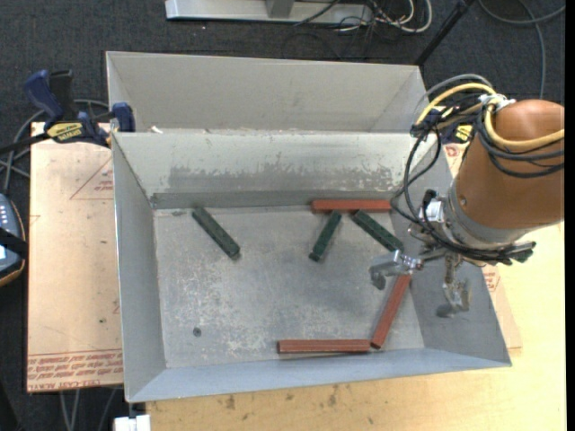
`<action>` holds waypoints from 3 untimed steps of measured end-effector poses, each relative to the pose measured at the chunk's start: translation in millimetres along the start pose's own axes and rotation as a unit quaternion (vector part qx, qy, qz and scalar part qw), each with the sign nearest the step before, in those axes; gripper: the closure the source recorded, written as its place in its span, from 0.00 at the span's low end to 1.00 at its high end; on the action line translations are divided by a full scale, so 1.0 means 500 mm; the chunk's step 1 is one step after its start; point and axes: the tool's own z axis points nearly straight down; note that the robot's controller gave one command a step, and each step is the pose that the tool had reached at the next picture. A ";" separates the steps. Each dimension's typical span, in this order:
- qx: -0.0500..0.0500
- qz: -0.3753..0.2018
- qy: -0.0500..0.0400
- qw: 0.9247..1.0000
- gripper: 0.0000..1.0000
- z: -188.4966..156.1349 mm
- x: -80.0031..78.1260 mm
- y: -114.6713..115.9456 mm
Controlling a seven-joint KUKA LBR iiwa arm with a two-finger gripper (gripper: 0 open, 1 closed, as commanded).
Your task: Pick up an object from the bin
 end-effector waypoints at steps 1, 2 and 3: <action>-0.004 -0.042 0.001 0.999 0.00 0.251 -0.031 -0.008; -0.003 -0.121 0.001 0.993 0.00 0.343 0.003 -0.010; -0.001 -0.082 -0.003 0.997 0.00 0.339 0.053 -0.138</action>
Offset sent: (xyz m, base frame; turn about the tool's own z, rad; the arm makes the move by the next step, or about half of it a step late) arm 0.0127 0.0102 -0.1208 -0.0827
